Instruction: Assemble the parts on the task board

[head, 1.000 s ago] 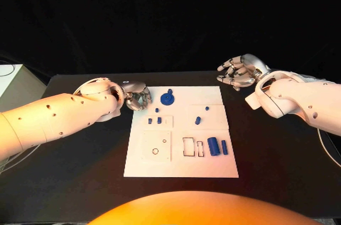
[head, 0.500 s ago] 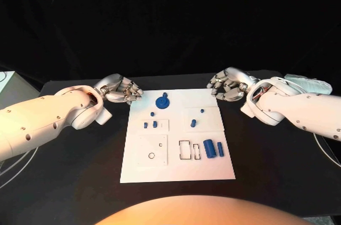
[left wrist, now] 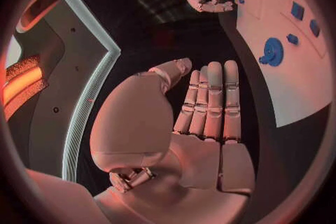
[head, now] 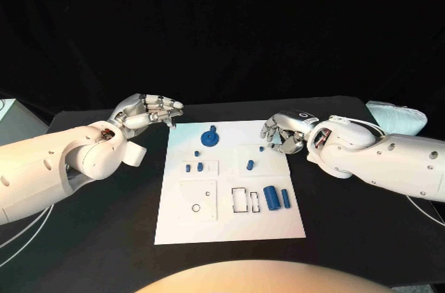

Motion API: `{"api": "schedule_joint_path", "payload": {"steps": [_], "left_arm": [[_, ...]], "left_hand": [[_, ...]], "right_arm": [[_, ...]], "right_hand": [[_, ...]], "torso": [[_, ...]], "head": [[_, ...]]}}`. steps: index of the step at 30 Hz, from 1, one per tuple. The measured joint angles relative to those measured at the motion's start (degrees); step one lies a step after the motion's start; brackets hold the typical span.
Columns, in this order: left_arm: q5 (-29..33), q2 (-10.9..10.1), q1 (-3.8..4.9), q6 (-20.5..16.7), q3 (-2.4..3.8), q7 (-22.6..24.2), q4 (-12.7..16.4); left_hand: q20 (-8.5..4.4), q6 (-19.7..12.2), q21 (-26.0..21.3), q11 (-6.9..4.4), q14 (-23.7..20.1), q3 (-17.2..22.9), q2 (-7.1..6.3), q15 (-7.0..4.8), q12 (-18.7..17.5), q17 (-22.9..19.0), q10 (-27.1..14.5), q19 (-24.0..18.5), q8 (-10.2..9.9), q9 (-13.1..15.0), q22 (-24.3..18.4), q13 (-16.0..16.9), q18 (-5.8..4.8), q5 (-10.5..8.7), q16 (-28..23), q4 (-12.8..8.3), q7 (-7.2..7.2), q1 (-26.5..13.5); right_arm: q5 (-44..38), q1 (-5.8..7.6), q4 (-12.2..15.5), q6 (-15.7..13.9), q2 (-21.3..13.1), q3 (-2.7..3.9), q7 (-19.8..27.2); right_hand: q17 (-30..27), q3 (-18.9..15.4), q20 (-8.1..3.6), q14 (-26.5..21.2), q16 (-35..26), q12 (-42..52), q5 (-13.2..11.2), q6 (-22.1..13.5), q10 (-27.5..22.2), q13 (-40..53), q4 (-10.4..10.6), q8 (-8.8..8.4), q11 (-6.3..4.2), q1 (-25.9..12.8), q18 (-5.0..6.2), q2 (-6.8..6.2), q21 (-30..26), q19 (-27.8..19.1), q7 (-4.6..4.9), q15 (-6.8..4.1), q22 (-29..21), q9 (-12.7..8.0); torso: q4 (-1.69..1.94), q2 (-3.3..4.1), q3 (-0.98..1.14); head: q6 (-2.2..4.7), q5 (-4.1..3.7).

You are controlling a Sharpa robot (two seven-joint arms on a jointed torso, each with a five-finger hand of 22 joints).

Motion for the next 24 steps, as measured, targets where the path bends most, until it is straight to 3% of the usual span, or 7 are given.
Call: {"api": "schedule_joint_path", "payload": {"steps": [10,24], "left_arm": [[3.27,-0.24,-0.06,0.16,-0.01,1.52,1.06],[4.52,-0.26,-0.08,0.15,-0.01,1.96,1.17]], "left_hand": [[0.00,-1.13,-0.48,0.00,0.00,-0.15,-0.28,0.00,-0.52,-0.22,0.00,0.00,0.00,-0.35,-0.29,-0.39,0.00,0.00,-0.48,-0.16,0.71,0.27],[0.22,-1.44,-0.48,0.42,0.00,-0.15,-0.28,0.00,-0.77,-0.29,0.02,0.22,-0.28,-0.54,-0.37,-0.65,0.01,0.00,-0.71,-0.16,1.03,0.27]], "right_arm": [[-4.29,-1.47,-0.38,1.78,2.10,-0.07,-3.08],[-7.16,-2.01,-1.14,1.87,3.89,-0.02,-6.23]], "right_hand": [[0.25,0.00,0.00,0.12,0.00,-0.43,0.00,0.12,0.22,-0.69,0.00,-0.37,0.22,-0.52,0.00,-0.08,0.00,0.00,0.12,0.11,0.00,-0.07],[1.05,1.21,0.20,0.20,0.60,-1.45,-0.46,1.62,1.86,-1.98,-0.07,-0.36,-0.02,-1.13,0.00,0.53,0.91,0.21,0.19,0.19,0.78,0.04]], "torso": [[0.01,0.08,0.04],[-0.03,0.16,0.21]], "head": [[0.27,0.57],[-0.39,0.64]]}}
